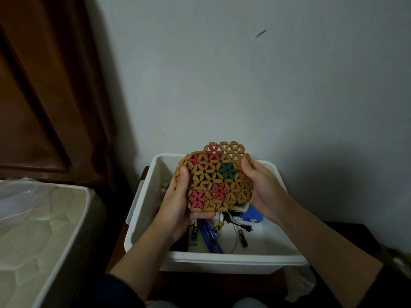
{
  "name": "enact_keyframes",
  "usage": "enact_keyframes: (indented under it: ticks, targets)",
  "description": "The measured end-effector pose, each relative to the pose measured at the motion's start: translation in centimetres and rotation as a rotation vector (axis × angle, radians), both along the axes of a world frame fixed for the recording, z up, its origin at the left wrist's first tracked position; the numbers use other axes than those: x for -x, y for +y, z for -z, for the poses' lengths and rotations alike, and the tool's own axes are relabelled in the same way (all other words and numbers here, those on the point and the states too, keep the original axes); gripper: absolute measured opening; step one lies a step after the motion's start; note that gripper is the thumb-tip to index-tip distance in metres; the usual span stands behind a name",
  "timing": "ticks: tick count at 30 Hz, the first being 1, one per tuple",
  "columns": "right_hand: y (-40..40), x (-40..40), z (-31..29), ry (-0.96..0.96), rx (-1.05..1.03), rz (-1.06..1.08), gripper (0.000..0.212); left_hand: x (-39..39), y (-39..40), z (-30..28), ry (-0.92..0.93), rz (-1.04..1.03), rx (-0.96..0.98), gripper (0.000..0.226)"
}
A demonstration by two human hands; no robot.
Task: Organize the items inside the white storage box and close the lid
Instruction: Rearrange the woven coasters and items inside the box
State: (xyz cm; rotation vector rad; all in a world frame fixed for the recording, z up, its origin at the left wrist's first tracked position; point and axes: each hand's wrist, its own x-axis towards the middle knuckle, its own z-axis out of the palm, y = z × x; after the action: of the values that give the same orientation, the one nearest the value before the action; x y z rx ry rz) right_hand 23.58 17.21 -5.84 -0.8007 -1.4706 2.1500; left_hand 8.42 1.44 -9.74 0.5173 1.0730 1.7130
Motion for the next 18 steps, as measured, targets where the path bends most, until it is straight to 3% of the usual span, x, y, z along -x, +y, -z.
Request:
enact_keyframes:
  ticks: [5,9,14,18]
  targets:
    - [-0.6,0.5,-0.2,-0.064,-0.061,-0.02,0.042,-0.2,0.2,-0.1,-0.01,-0.03,0.042,0.049]
    - [-1.9,1.3,0.1,-0.185,-0.238,0.136,0.033,-0.1,0.2,0.0,-0.048,0.052,0.059,0.076]
    - [-2.9,2.3,0.6,-0.223,-0.393,0.291,0.024,-0.4,0.3,0.2,-0.007,0.029,0.015,0.052]
    - [-3.5,2.9,1.1,-0.154,-0.342,0.349,0.029,-0.5,0.3,0.4,-0.012,-0.013,-0.022,0.052]
